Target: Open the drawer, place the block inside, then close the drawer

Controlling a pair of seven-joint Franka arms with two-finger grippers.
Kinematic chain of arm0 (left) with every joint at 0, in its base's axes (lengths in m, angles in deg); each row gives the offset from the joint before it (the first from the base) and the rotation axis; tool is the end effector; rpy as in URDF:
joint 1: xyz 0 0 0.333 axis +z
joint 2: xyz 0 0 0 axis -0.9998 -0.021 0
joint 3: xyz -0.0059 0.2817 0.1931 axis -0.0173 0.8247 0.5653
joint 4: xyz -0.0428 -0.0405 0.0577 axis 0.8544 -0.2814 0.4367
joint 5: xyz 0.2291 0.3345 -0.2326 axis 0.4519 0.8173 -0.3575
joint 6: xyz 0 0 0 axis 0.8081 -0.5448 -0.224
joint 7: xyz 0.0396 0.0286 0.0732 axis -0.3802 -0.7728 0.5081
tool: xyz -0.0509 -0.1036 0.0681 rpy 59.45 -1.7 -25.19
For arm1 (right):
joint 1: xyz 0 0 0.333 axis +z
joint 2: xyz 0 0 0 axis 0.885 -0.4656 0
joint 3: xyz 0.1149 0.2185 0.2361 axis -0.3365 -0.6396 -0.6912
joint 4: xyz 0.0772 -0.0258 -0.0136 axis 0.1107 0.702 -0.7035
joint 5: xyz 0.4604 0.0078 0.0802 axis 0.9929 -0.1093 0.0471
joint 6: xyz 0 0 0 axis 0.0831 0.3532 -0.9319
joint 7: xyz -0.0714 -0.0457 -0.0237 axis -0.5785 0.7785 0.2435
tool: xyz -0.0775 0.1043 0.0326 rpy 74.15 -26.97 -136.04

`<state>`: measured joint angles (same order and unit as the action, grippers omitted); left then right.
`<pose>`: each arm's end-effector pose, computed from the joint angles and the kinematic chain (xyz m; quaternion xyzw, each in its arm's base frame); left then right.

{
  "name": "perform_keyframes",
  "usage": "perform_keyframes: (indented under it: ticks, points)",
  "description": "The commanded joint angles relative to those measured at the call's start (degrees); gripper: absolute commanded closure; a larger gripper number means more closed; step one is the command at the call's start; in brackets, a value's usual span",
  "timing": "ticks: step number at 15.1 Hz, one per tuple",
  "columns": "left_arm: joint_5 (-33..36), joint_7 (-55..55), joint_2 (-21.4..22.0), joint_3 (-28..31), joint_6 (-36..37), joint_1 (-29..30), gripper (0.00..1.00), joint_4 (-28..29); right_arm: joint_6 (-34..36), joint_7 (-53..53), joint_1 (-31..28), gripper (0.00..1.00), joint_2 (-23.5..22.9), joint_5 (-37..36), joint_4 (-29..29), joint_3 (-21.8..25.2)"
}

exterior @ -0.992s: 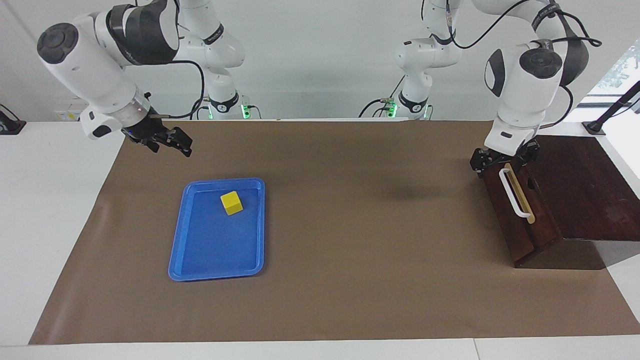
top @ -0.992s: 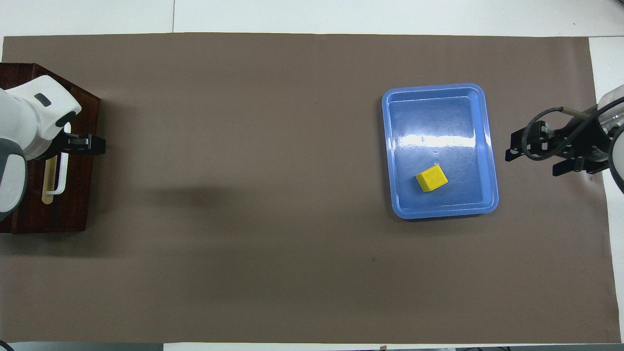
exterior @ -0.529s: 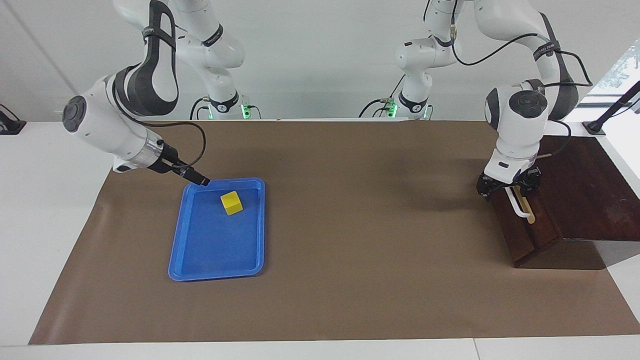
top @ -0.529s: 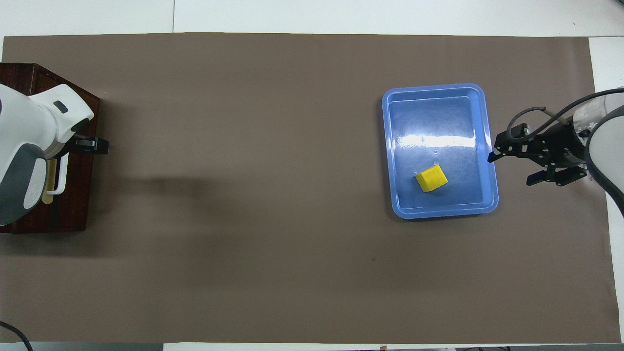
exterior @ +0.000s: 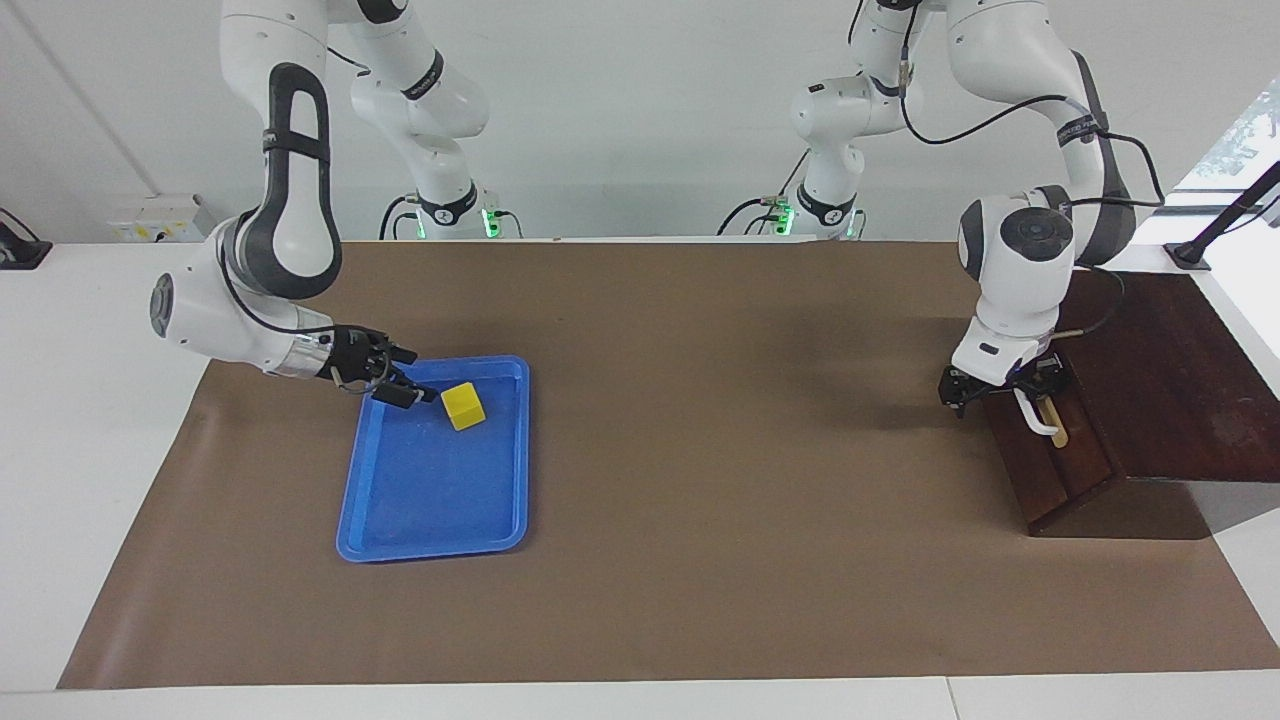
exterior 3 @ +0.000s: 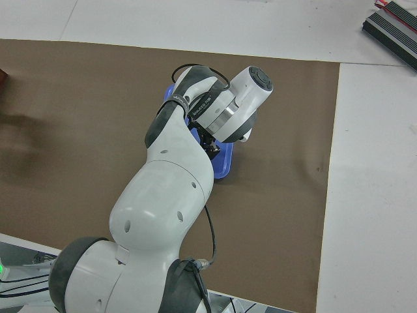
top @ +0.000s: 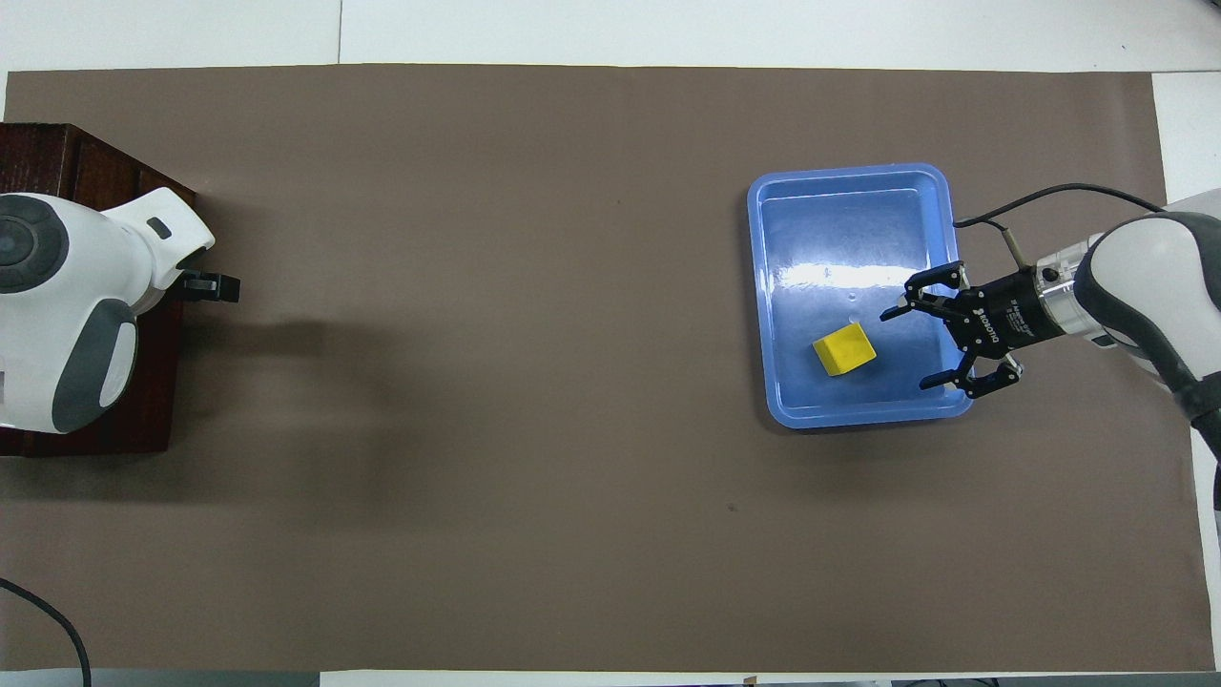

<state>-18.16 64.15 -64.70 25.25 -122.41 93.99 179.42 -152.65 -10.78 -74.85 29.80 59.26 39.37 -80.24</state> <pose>0.6596 -0.0006 0.3313 -0.9851 0.0657 -0.0671 0.1439 0.6237 -0.0361 0.2732 -0.8175 0.4567 0.2650 0.2298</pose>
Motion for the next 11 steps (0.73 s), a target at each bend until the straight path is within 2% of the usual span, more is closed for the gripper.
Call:
perform_keyframes:
  ticks: [1,3,7,11]
  points:
    - [1.4,-6.8,-1.2,0.0,-1.3,-3.9,0.0,-1.1,4.1,0.8,-1.5,0.0,-5.9,2.3,-6.3,-0.6]
    - [1.4,-12.6,-1.8,0.0,-0.3,-7.6,0.0,-1.8,6.1,0.8,-1.4,0.0,-7.6,2.2,-9.1,-0.4]
    - [1.0,-21.0,-1.4,0.0,2.9,-14.1,0.0,-2.0,7.2,0.9,-0.9,0.0,-10.9,2.7,-9.4,-0.5]
    - [0.2,-22.6,-1.3,-0.1,4.9,-16.1,0.0,-2.5,9.5,3.2,-1.5,0.0,-13.0,3.6,-8.8,-0.3]
